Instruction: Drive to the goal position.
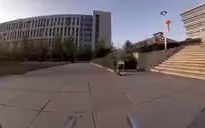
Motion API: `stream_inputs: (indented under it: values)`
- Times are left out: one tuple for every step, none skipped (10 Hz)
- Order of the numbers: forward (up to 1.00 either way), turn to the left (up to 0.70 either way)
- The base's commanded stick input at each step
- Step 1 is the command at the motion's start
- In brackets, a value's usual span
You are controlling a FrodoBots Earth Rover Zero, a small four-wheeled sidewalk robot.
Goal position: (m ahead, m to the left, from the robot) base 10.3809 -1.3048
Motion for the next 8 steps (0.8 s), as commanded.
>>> stream_inputs:
  values:
    - [0.7, 0.0]
    - [0.7, 0.0]
    - [0.7, 0.0]
    - [0.7, 0.0]
    - [0.7, 0.0]
    - [0.7, 0.0]
    - [0.7, 0.0]
    - [0.7, 0.0]
